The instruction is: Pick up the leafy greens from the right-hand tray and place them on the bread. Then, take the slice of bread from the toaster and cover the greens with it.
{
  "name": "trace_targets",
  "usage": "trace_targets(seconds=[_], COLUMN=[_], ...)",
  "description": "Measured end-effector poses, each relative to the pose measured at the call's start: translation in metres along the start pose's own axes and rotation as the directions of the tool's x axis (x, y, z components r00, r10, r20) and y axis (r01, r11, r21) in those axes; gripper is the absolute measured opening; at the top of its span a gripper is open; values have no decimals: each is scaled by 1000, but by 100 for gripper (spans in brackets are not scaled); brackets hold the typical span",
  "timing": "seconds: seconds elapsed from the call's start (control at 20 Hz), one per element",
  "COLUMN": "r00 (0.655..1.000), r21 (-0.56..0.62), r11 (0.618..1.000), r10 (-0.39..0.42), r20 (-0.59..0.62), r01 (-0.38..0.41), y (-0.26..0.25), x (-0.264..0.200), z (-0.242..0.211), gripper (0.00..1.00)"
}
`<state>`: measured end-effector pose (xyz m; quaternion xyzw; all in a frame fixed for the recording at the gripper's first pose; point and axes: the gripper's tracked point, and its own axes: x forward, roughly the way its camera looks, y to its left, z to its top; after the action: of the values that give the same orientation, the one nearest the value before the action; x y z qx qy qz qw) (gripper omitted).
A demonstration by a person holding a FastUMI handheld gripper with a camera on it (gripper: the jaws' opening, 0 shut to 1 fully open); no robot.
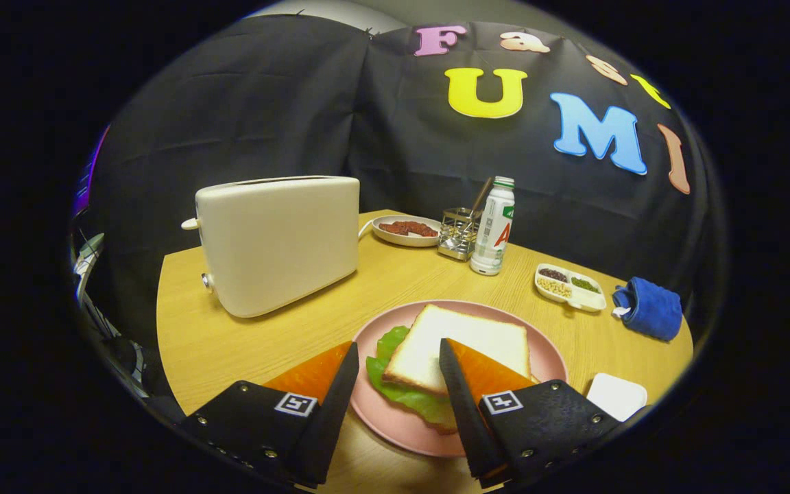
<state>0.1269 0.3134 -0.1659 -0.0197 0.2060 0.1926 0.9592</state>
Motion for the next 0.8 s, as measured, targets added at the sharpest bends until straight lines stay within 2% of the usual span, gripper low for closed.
trace_targets(seconds=[0.3, 0.55, 0.8], r00=[995, 980, 951], r21=[78, 107, 142], r11=[996, 987, 970], r10=[-47, -131, -224], r20=[89, 148, 214], r01=[40, 116, 197], y=[-30, -79, -133], x=[-20, -45, -91], z=[31, 58, 89], gripper=[73, 73, 72])
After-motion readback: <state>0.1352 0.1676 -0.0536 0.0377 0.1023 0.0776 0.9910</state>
